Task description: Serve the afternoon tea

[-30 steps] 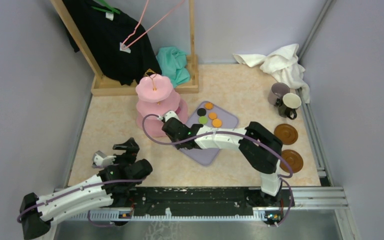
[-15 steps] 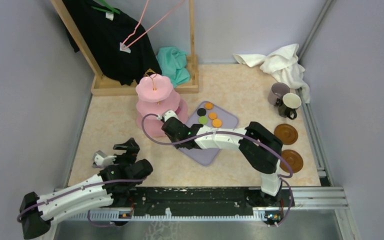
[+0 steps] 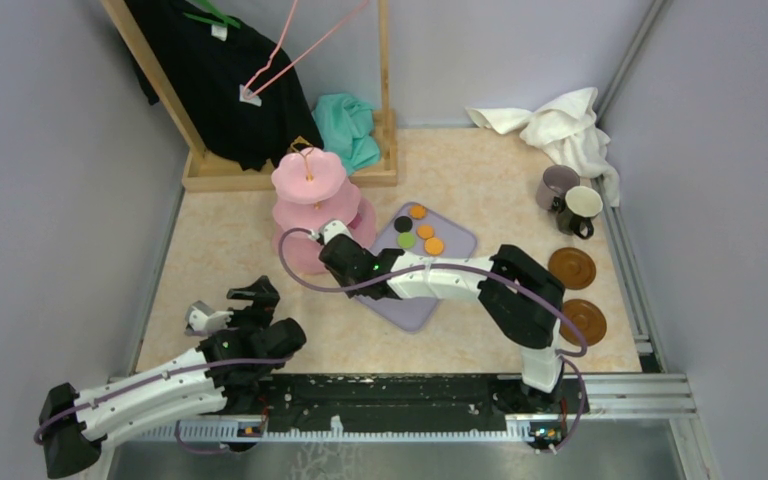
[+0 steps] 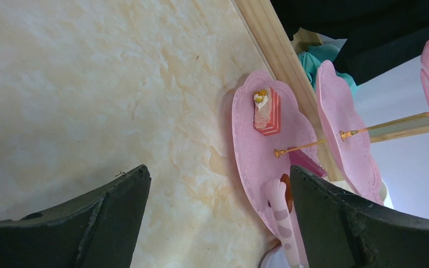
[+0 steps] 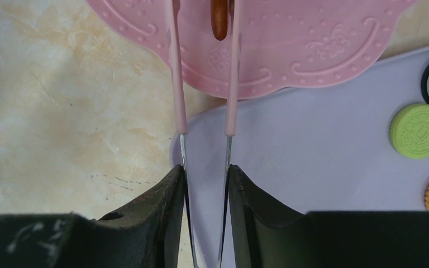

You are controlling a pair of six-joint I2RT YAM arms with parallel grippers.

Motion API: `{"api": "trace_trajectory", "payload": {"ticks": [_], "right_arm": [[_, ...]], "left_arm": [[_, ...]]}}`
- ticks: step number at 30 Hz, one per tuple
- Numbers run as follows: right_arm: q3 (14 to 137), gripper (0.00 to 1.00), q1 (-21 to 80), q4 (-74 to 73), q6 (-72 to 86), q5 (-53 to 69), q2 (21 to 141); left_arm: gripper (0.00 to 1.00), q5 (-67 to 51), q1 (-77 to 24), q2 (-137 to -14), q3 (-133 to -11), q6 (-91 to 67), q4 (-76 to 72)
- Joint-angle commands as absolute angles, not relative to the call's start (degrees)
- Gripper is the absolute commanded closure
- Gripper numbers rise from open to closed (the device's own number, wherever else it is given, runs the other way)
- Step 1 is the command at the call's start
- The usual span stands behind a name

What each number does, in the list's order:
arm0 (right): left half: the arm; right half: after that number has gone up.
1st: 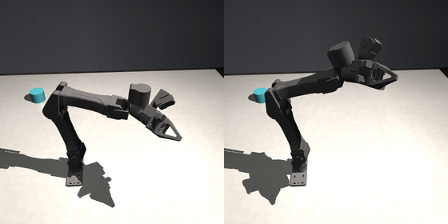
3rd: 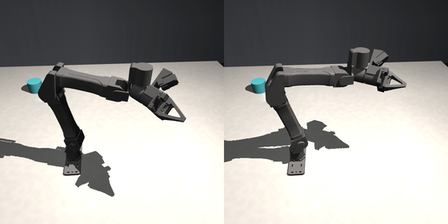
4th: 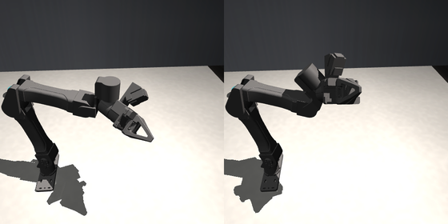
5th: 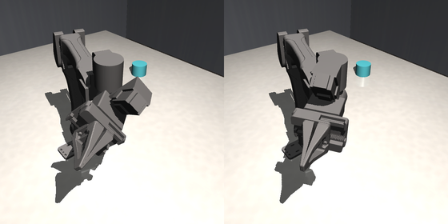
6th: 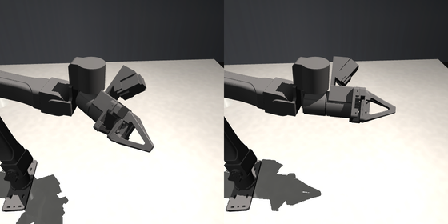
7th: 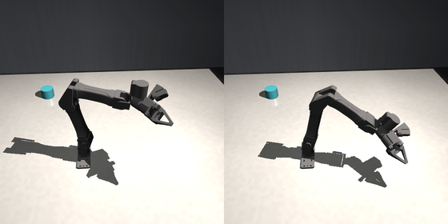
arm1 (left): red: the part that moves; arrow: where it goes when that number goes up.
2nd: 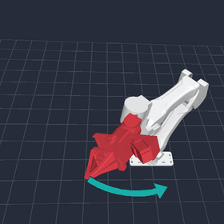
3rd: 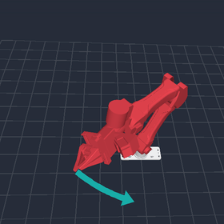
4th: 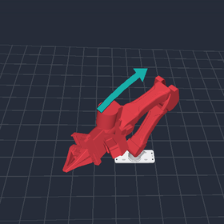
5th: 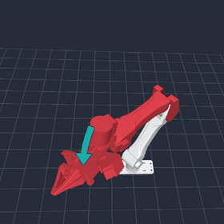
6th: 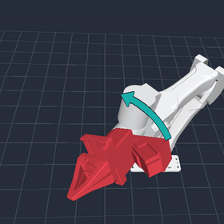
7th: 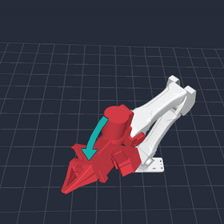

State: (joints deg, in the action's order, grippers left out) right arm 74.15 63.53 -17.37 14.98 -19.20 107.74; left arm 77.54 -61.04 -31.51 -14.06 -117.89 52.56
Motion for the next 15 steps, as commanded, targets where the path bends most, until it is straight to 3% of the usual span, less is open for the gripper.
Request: {"api": "trace_trajectory", "payload": {"ticks": [1, 15], "right_arm": [[77.94, 0.68, 64.63, -15.36, 14.25, -20.45, 103.80], [77.78, 0.68, 64.90, -15.56, 14.15, -20.82, 103.07]], "left_arm": [[0.01, 80.69, -61.35, -31.91, -12.95, -131.51, 60.46], [0.01, 80.54, -61.35, -31.99, -12.88, -131.30, 60.29]]}}
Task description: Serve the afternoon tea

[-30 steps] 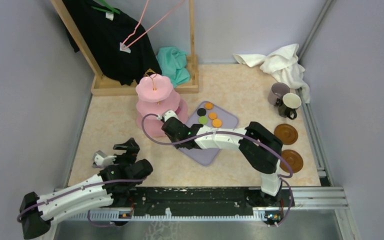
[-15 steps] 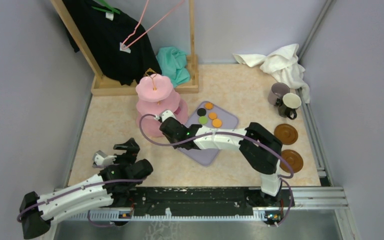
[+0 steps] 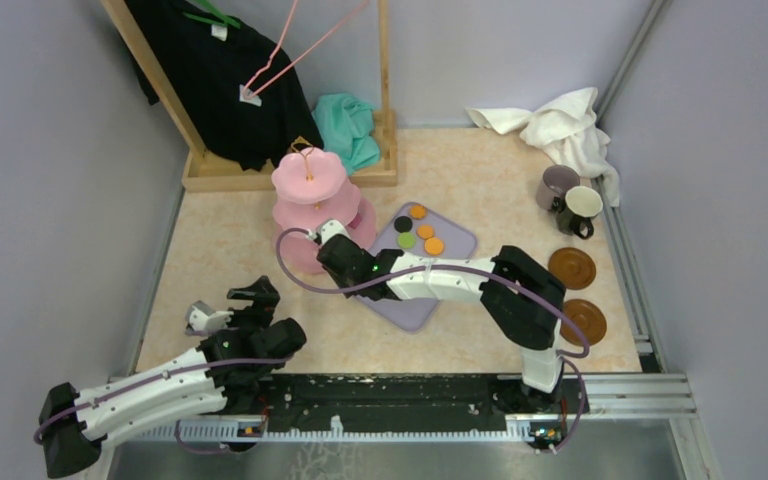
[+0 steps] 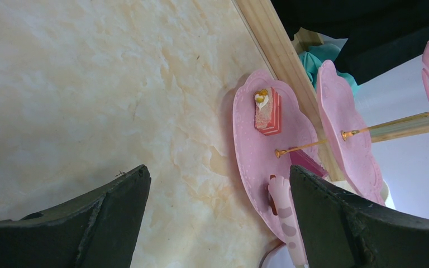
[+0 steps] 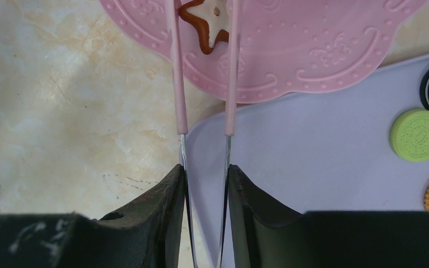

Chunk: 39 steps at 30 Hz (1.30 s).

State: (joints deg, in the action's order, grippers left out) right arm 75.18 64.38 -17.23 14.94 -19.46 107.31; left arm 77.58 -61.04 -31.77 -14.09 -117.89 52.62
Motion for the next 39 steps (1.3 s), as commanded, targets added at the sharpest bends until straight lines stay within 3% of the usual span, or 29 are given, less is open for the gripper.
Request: {"api": "trace_trajectory", "payload": {"ticks": [1, 16, 29, 35, 39], "right_arm": [[77.74, 0.68, 65.01, -15.56, 14.15, -20.83, 102.95], [76.93, 0.69, 65.77, -15.52, 14.02, -21.89, 101.28], [63.02, 0.70, 65.68, -15.55, 17.76, -27.53, 86.76], [54.56, 0.70, 63.35, -16.66, 21.91, -29.61, 77.42], [51.02, 0.71, 61.91, -19.06, 24.90, -30.61, 72.29]], "left_arm": [[0.01, 80.53, -61.35, -31.99, -12.83, -131.30, 60.29], [0.01, 79.97, -61.35, -31.29, -12.92, -130.31, 60.10], [0.01, 79.89, -61.34, -31.65, -12.84, -127.90, 57.74], [0.01, 79.92, -61.43, -31.18, -13.17, -117.40, 50.25], [0.01, 79.48, -61.43, -30.16, -13.58, -101.84, 39.62]]}}
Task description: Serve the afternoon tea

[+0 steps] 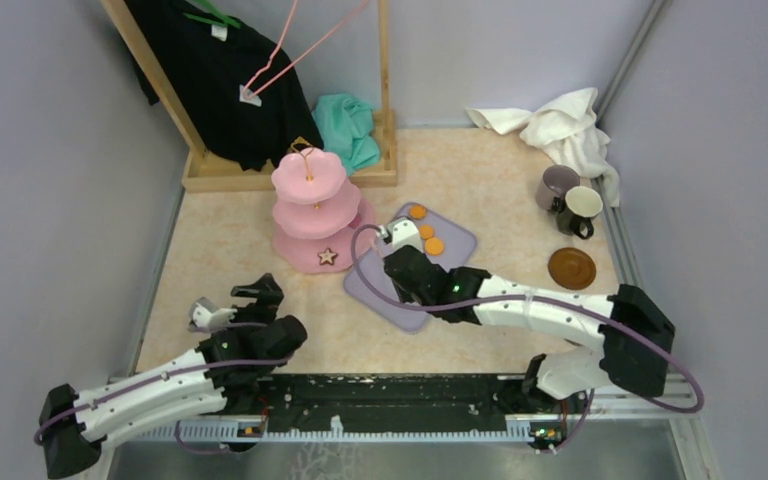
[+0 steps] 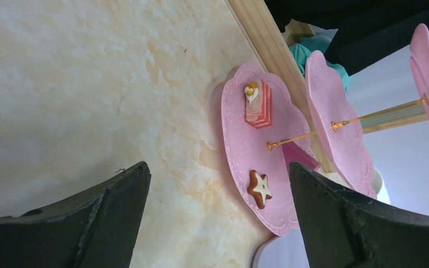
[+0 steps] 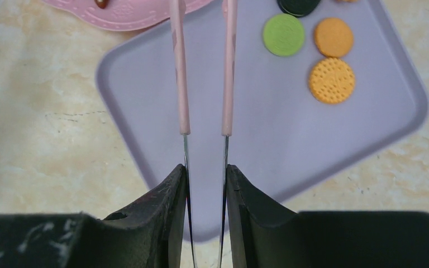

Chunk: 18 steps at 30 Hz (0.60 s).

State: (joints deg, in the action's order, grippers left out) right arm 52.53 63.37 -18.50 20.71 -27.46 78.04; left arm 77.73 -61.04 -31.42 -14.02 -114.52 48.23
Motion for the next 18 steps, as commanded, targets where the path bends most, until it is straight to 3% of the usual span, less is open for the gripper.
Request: {"api": "trace_trajectory", "payload": {"ticks": [1, 5, 10, 18], "right_arm": [[50.41, 0.71, 61.58, -19.71, 25.34, -30.53, 71.29], [47.99, 0.71, 60.96, -22.19, 26.85, -31.09, 68.11], [44.98, 0.70, 59.66, -24.58, 29.54, -31.01, 64.59], [40.78, 0.69, 55.27, -25.96, 31.97, -27.92, 61.86]], "left_arm": [[0.01, 79.15, -61.44, -29.84, -13.65, -96.54, 36.00], [0.01, 76.99, -61.42, -28.22, -12.36, -72.23, 16.20], [0.01, 62.62, -61.11, -24.48, -2.52, -23.95, -31.46], [0.01, 53.13, -59.41, -31.97, -8.44, -14.70, -30.06]]}}
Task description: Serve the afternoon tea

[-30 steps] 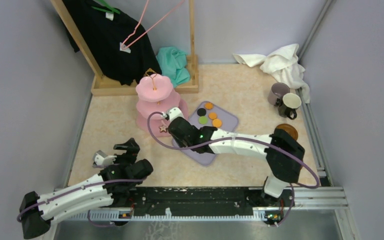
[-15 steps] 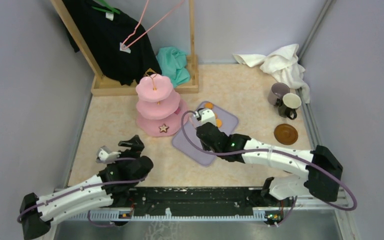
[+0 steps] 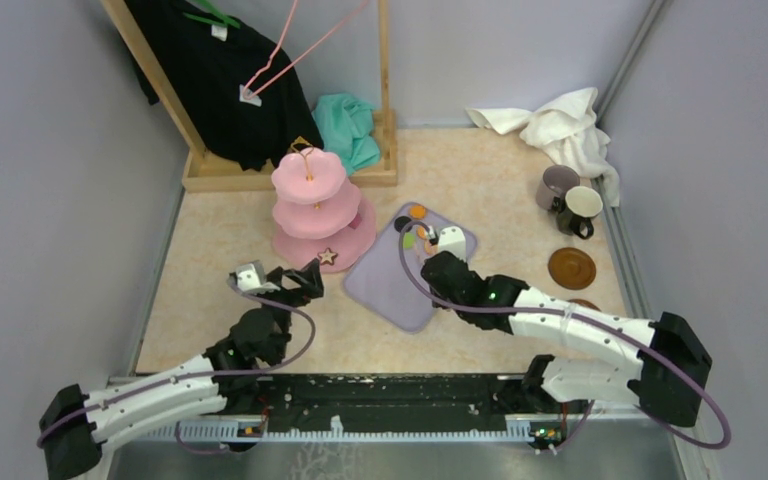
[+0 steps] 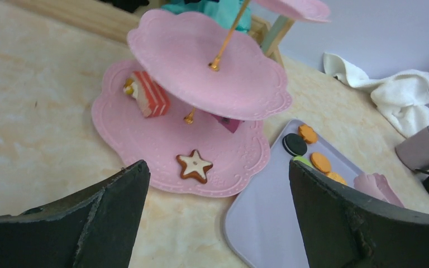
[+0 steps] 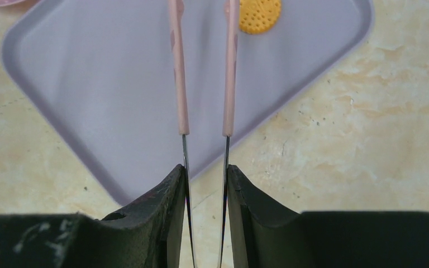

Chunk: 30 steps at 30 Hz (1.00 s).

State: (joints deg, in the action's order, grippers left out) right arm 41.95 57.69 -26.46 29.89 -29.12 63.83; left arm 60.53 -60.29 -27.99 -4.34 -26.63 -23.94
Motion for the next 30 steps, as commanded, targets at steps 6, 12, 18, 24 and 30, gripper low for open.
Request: {"api": "trace_trajectory", "payload": {"ticks": [6, 12, 18, 24, 30], "right_arm": [[38.23, 0.66, 52.35, -24.92, 31.80, -25.49, 62.25], [37.06, 0.61, 50.54, -23.89, 31.05, -23.68, 62.38], [35.64, 0.60, 48.42, -20.78, 30.08, -21.54, 63.78], [35.80, 0.61, 47.01, -18.26, 28.63, -20.87, 65.86], [38.20, 0.62, 45.60, -17.51, 26.87, -20.75, 68.69]], "left_arm": [[0.01, 38.73, -53.47, -39.42, -13.67, -19.28, -24.29], [0.01, 30.43, -47.47, -40.02, -15.84, -26.37, -19.22], [0.01, 31.19, -44.10, -36.88, -15.81, -32.24, -14.01], [0.01, 32.47, -43.43, -34.37, -14.94, -34.89, -12.56], [0.01, 34.26, -43.16, -33.65, -14.99, -36.39, -10.88]]}}
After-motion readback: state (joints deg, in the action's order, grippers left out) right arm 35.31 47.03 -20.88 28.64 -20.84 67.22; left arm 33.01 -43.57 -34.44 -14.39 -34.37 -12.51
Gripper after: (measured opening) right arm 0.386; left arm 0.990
